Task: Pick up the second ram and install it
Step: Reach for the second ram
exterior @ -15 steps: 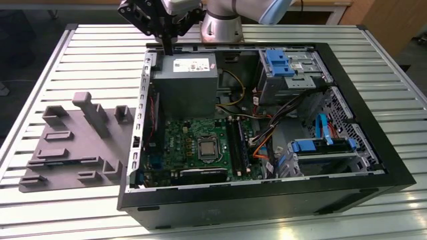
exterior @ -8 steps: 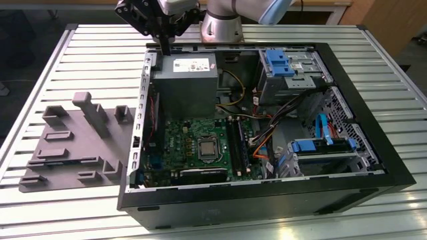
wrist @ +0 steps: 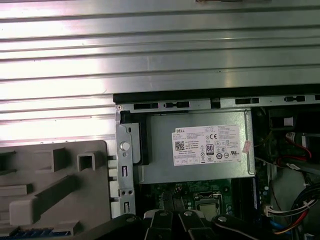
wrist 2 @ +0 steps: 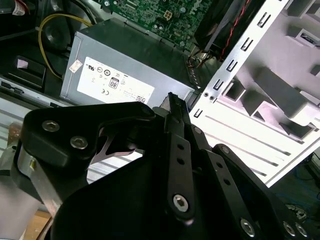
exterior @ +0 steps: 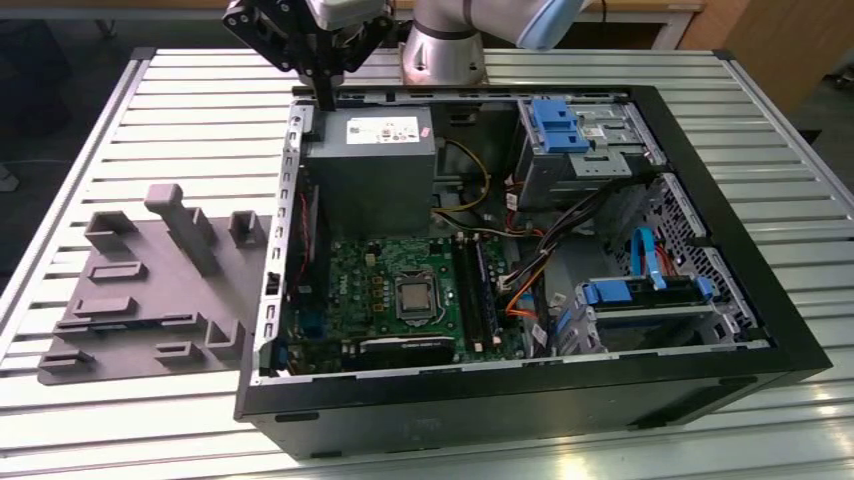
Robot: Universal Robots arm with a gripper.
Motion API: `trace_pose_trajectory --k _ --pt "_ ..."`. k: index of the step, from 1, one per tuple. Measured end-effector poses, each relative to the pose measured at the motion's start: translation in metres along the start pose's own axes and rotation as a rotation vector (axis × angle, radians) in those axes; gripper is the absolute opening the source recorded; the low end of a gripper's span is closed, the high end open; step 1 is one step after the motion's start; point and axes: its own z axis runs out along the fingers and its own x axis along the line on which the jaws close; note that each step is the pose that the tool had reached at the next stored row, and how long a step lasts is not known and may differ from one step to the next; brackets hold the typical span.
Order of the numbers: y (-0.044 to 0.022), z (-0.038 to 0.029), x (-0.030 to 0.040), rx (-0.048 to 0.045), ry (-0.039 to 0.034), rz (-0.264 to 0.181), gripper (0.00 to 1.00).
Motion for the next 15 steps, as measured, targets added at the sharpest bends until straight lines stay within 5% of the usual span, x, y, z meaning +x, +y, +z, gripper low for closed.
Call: trace_pose_trajectory --k 15 --pt "-0.0010 -0.0003 0.0139 -0.0001 -0.0001 0.000 0.11"
